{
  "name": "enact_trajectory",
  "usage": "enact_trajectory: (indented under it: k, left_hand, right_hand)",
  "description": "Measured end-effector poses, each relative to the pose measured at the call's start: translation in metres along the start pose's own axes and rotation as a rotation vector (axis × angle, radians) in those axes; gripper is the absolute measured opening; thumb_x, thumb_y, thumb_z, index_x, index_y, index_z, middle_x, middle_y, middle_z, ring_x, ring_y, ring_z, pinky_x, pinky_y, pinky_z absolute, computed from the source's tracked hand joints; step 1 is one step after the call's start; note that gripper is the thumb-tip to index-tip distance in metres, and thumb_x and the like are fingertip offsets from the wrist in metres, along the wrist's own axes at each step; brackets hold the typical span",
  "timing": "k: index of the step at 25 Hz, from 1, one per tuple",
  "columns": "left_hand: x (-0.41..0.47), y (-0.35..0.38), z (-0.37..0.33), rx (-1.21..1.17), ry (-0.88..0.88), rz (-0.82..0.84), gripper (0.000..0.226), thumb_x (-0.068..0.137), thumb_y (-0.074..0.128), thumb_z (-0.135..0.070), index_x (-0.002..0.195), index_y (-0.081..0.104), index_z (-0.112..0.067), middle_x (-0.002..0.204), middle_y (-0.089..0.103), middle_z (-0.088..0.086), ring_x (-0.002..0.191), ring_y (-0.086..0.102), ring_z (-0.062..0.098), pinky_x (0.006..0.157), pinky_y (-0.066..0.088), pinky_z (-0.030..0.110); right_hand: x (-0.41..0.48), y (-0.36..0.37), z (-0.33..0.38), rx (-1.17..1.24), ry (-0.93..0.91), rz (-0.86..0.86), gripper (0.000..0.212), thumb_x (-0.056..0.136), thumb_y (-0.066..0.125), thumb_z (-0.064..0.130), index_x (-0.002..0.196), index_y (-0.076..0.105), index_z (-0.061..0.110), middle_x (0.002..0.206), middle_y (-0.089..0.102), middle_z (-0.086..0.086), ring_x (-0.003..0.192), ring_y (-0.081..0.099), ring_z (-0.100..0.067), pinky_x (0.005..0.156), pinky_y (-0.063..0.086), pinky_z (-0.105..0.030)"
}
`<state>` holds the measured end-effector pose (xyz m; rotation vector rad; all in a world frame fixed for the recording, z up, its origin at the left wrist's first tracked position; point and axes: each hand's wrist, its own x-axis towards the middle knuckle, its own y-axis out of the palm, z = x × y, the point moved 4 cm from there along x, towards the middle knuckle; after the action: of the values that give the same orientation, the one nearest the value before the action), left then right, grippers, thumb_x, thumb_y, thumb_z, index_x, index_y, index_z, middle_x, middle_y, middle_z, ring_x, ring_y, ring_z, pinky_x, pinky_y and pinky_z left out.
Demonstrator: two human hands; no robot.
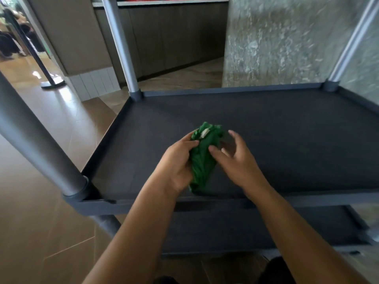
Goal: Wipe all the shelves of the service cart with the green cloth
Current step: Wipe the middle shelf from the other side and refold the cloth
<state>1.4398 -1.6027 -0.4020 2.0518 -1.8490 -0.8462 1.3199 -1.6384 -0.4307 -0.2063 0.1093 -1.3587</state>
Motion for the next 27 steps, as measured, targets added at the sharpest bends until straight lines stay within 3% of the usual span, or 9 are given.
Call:
enact_trajectory:
  k: [3,6,8,10,15,19,22,24,27]
  left_hand:
    - [-0.006,0.001,0.003,-0.121,-0.022,0.117,0.041,0.097,0.032,-0.008,0.132,0.053,-0.010,0.106,0.069,0.014,0.088,0.066,0.024,0.080,0.055,0.036]
    - [-0.007,0.004,0.008,-0.219,0.019,0.103,0.043,0.098,0.030,-0.007,0.135,0.051,-0.015,0.120,0.064,0.016,0.104,0.063,0.029,0.091,0.049,0.041]
    - [-0.009,0.007,0.005,-0.221,0.047,0.113,0.042,0.099,0.031,-0.007,0.135,0.052,-0.017,0.124,0.062,0.019,0.111,0.061,0.031,0.092,0.051,0.041]
    - [-0.010,0.007,0.001,-0.196,0.077,0.126,0.040,0.100,0.032,-0.008,0.132,0.054,-0.014,0.121,0.064,0.019,0.104,0.066,0.029,0.085,0.056,0.039]
    - [-0.006,-0.009,-0.007,-0.209,0.073,0.060,0.038,0.097,0.036,-0.008,0.132,0.051,-0.005,0.118,0.066,0.019,0.102,0.067,0.030,0.074,0.059,0.039]
    - [-0.003,-0.013,0.004,-0.035,0.086,0.055,0.052,0.086,0.058,0.000,0.135,0.048,-0.017,0.117,0.067,0.013,0.099,0.069,0.027,0.072,0.058,0.038]
    - [0.000,-0.010,0.007,0.057,0.115,0.072,0.068,0.077,0.073,-0.010,0.137,0.043,-0.027,0.120,0.065,0.008,0.099,0.069,0.023,0.071,0.056,0.034]
    - [0.000,-0.008,0.009,0.003,0.091,0.077,0.064,0.077,0.073,-0.020,0.135,0.046,-0.023,0.115,0.068,0.009,0.096,0.069,0.022,0.070,0.056,0.033]
    - [0.004,-0.015,0.013,-0.082,0.077,0.007,0.049,0.082,0.065,-0.012,0.129,0.053,-0.016,0.108,0.070,0.013,0.091,0.070,0.026,0.065,0.056,0.035]
  right_hand:
    - [-0.006,-0.006,0.011,0.315,0.095,-0.027,0.036,0.083,0.068,0.036,0.113,0.061,0.017,0.108,0.070,-0.001,0.101,0.066,-0.017,0.093,0.051,-0.046]
    - [-0.016,-0.004,0.019,0.298,0.096,0.021,0.043,0.076,0.068,0.050,0.104,0.069,0.018,0.100,0.073,-0.004,0.097,0.068,-0.021,0.087,0.055,-0.041]
    - [-0.021,0.003,0.019,0.436,0.140,0.097,0.032,0.084,0.067,0.037,0.103,0.069,0.012,0.098,0.073,-0.006,0.094,0.069,-0.020,0.076,0.057,-0.032]
    - [-0.022,0.001,0.018,0.577,0.206,0.031,0.016,0.089,0.061,0.015,0.099,0.069,0.005,0.093,0.073,-0.011,0.088,0.070,-0.023,0.069,0.057,-0.030]
    - [-0.019,-0.005,0.020,0.768,0.289,-0.017,0.018,0.091,0.054,0.003,0.104,0.066,0.000,0.099,0.072,-0.016,0.092,0.070,-0.026,0.077,0.057,-0.038]
    - [-0.020,0.004,0.028,0.861,0.262,0.094,0.029,0.095,0.045,0.002,0.120,0.059,0.000,0.110,0.068,-0.018,0.099,0.068,-0.026,0.076,0.058,-0.033]
    - [-0.021,0.007,0.040,0.837,0.212,0.219,0.040,0.097,0.034,-0.003,0.131,0.052,0.004,0.119,0.065,-0.016,0.108,0.064,-0.024,0.087,0.055,-0.030]
    - [-0.020,0.010,0.045,0.740,0.192,0.259,0.044,0.096,0.033,-0.006,0.136,0.047,0.006,0.125,0.062,-0.012,0.113,0.061,-0.022,0.095,0.050,-0.032]
    - [-0.015,0.008,0.049,0.666,0.171,0.237,0.045,0.093,0.035,-0.009,0.133,0.049,0.005,0.118,0.066,-0.011,0.103,0.066,-0.020,0.084,0.055,-0.029]
